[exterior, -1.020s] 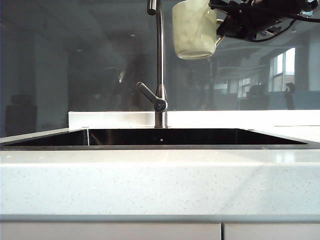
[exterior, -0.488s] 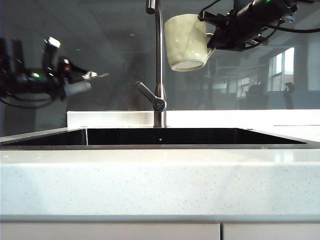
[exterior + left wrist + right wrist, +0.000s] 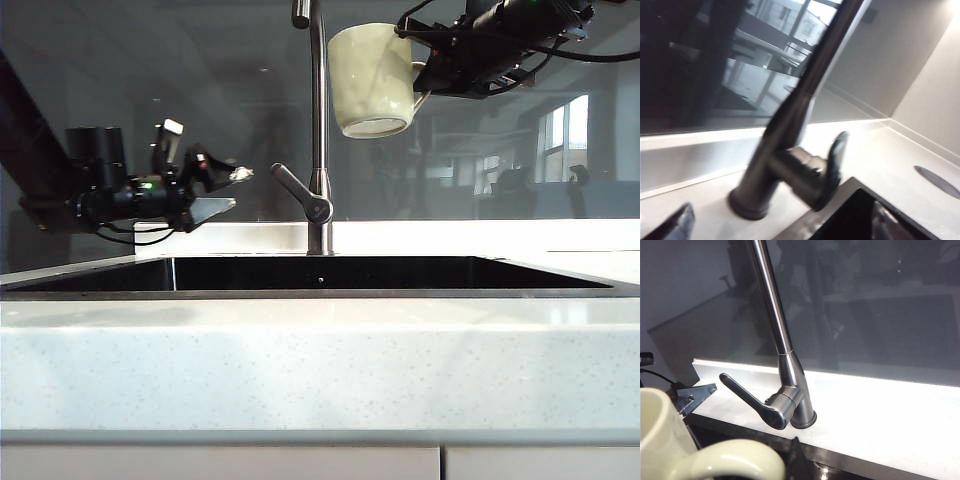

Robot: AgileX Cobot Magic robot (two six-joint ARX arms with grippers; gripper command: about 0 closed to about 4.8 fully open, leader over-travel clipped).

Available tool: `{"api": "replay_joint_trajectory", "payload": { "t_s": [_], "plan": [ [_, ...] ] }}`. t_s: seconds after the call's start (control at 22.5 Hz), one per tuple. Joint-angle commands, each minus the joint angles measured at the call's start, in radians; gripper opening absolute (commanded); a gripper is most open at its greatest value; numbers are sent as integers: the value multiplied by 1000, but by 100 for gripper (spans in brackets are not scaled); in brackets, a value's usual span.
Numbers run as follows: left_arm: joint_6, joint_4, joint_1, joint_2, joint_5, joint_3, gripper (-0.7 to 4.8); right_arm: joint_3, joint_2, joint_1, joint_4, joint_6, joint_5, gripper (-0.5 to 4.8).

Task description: Pick up the mug next to the sink, go to the faucet to get some water, pour the water into the sink, and finally put the mug back to its place.

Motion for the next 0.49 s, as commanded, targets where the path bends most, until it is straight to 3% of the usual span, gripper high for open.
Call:
{"api": "replay_joint_trajectory", "payload": {
  "t_s": [0.04,0.4,0.49],
  "plan": [
    [0,12,-27,-8,-21,6,479,14,-16,0,58,11,-1,-4],
    [4,21,-48,-8,-163,13,479,14,-16,0,56,12,-1,-4],
    [4,20,-50,-8,-146,26,479,14,-16,0,64,12,-1,-4]
  ]
}}
